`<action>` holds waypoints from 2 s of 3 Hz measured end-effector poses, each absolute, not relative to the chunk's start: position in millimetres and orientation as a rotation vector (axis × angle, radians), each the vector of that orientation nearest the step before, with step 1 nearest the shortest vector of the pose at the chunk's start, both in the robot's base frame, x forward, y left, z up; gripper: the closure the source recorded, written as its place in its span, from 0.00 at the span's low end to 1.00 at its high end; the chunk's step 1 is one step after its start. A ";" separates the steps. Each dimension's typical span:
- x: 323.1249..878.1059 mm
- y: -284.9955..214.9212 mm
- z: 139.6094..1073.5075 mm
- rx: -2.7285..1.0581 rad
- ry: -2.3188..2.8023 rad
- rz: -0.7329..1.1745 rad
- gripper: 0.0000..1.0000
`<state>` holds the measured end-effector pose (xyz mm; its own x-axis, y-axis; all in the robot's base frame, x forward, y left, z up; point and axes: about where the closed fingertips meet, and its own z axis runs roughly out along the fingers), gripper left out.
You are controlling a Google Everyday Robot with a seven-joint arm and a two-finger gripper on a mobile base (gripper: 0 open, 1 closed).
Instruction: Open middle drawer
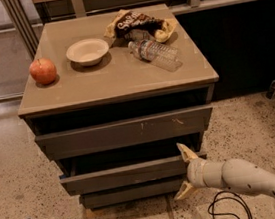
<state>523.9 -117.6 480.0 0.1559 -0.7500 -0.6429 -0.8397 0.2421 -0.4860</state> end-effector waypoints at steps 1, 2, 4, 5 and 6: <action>533.9 -113.2 477.1 -1.552 1.603 0.100 0.00; 557.1 -111.6 473.7 -1.614 1.606 0.053 0.00; 591.5 -99.3 448.3 -1.788 1.624 0.007 0.00; 596.2 -94.5 439.3 -1.832 1.624 0.005 0.00; 597.1 -92.6 435.7 -1.822 1.626 0.028 0.00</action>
Offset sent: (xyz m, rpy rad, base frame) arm 0.0740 0.0197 -0.0196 -0.2250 0.0031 0.0861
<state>597.1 -92.6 435.7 0.2172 -0.8696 -0.4433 -0.8843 0.0170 -0.4666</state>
